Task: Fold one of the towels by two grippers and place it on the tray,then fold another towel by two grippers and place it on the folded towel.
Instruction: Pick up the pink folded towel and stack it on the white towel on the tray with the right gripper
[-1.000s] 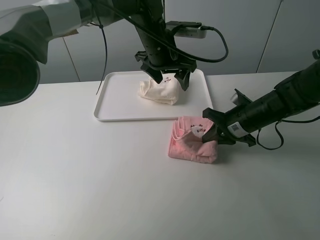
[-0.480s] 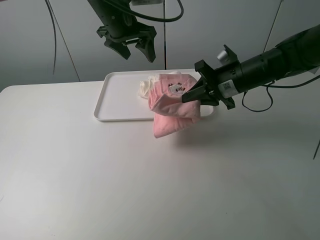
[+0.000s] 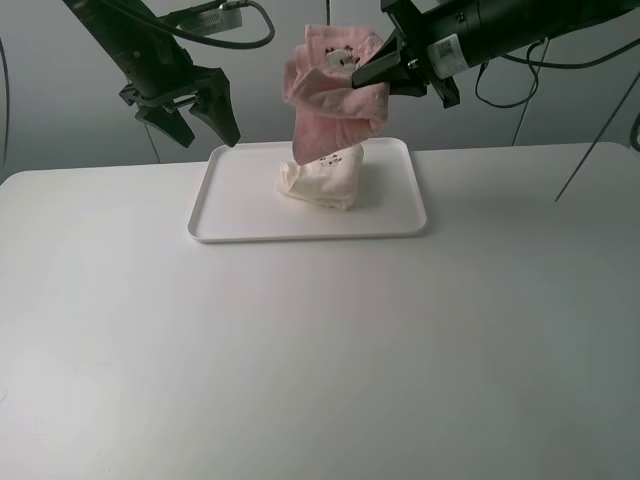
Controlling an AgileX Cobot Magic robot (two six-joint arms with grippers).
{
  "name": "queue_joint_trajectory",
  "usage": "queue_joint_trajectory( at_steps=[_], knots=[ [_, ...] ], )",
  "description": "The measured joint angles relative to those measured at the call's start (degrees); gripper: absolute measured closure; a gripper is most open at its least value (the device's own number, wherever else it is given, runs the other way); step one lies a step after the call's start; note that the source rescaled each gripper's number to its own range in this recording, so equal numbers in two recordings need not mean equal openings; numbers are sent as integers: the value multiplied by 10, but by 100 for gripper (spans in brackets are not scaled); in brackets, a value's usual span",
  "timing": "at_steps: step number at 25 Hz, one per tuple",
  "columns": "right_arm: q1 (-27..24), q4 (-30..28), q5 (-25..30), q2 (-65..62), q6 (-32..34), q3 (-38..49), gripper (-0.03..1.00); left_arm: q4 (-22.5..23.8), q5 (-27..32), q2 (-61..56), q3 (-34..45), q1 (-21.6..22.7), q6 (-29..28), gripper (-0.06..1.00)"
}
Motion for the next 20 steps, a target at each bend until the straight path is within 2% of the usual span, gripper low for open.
queue_joint_trajectory(
  at_steps=[2,7,10,16,20],
  knots=[
    [0,-11,8,29,22,-42,86,-7,-1,-22,45,9,12,-5],
    [0,-22,17,107,61,-129,86,-9,-59,-98,170,38,41,-5],
    [3,-22,27,145,71,-173,86,-4,-75,-136,219,57,51,-5],
    [19,-20,34,204,90,-252,86,2,-73,-159,238,92,58,-5],
    [21,-20,33,238,97,-288,86,3,-72,-165,239,92,59,-5]
  ],
)
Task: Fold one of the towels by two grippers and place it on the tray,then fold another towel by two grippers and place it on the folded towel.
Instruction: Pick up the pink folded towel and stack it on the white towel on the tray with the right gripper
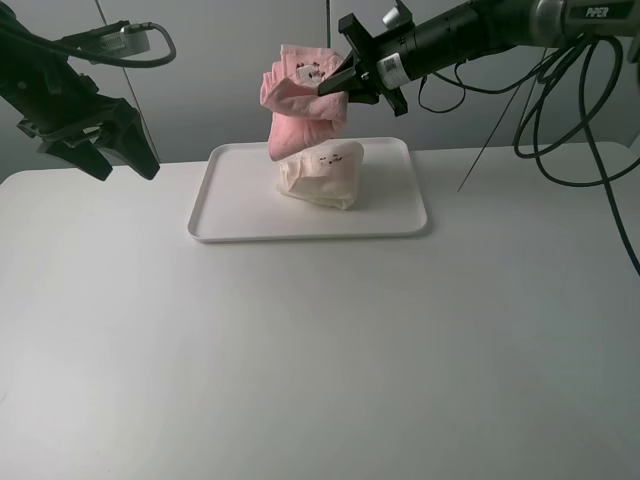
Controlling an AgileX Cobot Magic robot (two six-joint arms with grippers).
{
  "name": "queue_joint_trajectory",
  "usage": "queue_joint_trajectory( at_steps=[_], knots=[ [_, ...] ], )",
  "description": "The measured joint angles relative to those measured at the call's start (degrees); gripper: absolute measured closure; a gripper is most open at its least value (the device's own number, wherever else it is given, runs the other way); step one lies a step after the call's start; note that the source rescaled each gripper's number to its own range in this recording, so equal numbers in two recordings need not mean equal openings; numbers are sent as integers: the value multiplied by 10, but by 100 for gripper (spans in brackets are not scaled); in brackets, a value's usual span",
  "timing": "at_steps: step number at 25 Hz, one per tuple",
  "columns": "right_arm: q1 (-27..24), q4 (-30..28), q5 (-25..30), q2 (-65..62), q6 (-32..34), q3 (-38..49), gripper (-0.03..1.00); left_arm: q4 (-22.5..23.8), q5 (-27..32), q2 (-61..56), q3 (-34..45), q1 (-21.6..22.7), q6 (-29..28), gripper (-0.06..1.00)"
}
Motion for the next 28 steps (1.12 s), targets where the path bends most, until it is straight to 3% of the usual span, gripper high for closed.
queue_joint_trajectory(
  at_steps=[7,18,20,24,26,28],
  knots=[
    [1,-12,-23,51,15,-8,86,0,9,-3,1,0,0,-5],
    [1,-77,-72,75,46,-6,85,0,14,-3,1,0,0,-5],
    [2,-86,-76,75,51,-6,70,0,14,-3,1,0,0,-5],
    [9,-96,-73,75,54,-6,12,-2,14,-3,1,0,0,-5],
    [11,-96,-67,75,54,-6,0,-4,14,-3,1,0,0,-5],
    [13,-110,-60,70,58,-6,-2,-6,14,-4,1,0,0,-5]
  ],
)
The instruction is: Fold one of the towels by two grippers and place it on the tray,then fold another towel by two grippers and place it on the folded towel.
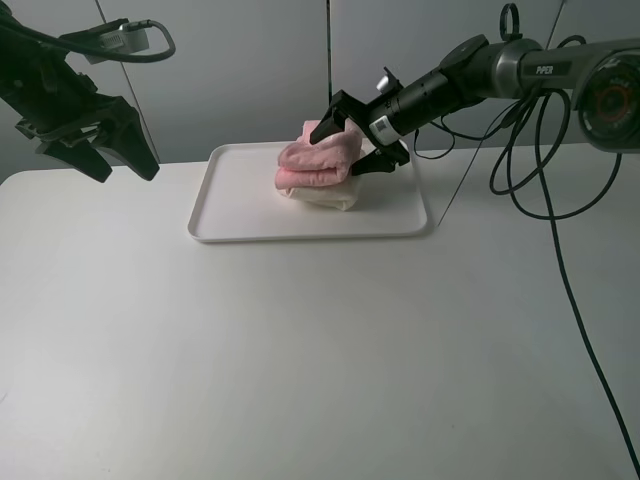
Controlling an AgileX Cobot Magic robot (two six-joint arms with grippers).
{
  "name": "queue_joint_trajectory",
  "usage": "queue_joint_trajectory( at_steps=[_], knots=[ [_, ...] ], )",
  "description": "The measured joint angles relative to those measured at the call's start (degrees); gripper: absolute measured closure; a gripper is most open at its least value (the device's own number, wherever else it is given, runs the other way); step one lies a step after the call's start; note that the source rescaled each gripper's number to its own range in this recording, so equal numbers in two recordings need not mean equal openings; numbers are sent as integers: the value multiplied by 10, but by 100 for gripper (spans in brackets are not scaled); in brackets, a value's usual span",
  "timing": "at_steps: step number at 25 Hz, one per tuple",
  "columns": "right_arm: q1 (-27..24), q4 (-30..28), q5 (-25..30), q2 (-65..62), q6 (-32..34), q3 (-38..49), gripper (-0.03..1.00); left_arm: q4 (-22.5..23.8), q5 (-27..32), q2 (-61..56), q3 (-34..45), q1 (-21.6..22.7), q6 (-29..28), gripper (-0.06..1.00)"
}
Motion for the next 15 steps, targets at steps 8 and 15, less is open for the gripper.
queue_joint_trajectory(
  at_steps=[8,15],
  knots=[
    [0,-269,23,-118,81,1,0,1,-16,-49,0,0,0,-5],
    [0,-450,112,-261,116,5,1,32,-6,-126,0,0,-19,-5]
  ],
)
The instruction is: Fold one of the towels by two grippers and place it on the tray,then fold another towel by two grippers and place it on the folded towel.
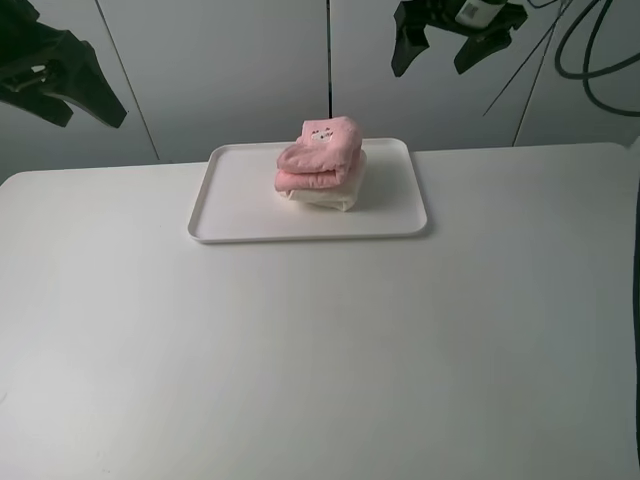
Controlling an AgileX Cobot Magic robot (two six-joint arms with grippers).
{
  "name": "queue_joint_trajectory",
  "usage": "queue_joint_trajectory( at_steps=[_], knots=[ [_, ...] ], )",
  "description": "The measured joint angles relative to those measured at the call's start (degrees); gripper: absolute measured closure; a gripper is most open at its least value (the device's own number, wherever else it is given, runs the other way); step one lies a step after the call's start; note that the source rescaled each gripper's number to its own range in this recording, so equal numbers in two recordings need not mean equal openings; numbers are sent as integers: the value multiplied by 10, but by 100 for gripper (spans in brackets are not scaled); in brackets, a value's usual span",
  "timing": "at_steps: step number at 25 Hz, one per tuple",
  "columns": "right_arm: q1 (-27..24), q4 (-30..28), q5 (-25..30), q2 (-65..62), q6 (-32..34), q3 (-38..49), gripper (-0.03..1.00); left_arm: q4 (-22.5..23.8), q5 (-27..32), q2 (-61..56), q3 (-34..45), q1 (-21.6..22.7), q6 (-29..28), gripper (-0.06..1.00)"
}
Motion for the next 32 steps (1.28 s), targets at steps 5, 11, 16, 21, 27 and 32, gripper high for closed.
queue_joint_trajectory(
  at_steps=[5,11,16,21,27,32],
  knots=[
    [0,-60,-3,-156,3,110,2,69,-10,-86,62,0,-49,-5],
    [0,-100,-76,-406,16,385,2,115,-45,-257,232,0,-111,-5],
    [0,-100,-88,-602,19,555,-1,130,-33,-390,307,0,-152,-5],
    [0,-100,-41,-757,19,663,-3,146,27,-484,338,0,-177,-5],
    [0,-91,15,-914,19,766,-3,147,58,-600,378,0,-193,-5],
    [0,-50,35,-1030,19,824,-3,147,66,-726,412,0,-207,-5]
  ],
)
